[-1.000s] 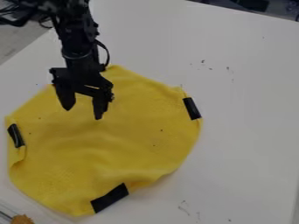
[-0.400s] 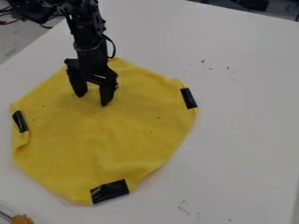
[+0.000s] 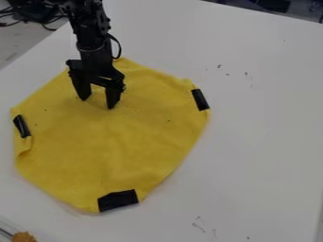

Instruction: Stretch cloth from bottom left to bottom right

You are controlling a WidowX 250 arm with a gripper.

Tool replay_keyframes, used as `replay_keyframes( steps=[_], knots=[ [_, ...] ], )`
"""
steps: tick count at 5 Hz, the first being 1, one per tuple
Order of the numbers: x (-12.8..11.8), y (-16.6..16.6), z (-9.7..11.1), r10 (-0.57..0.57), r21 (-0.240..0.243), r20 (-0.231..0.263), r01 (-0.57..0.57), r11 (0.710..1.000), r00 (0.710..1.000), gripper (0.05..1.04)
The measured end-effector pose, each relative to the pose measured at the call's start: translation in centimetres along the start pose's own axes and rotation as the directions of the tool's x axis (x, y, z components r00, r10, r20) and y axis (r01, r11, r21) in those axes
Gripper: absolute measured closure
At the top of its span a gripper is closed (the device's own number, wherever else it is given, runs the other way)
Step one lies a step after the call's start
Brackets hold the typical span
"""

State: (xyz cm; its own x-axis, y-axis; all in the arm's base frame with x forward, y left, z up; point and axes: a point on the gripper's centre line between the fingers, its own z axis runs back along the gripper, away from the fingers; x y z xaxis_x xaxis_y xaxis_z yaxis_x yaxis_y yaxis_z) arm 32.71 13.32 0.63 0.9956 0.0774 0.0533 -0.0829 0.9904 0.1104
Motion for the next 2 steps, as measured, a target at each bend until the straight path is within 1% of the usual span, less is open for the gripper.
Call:
replay_keyframes(
  steps=[1,2],
  knots=[
    [-1.9,-0.1,0.9,0.036,0.022,-0.061,-0.034,0.999,0.998,0.084],
    [-2.3,-1.0,3.7,0.054,0.067,-0.017,-0.053,0.996,0.998,0.085]
  ],
)
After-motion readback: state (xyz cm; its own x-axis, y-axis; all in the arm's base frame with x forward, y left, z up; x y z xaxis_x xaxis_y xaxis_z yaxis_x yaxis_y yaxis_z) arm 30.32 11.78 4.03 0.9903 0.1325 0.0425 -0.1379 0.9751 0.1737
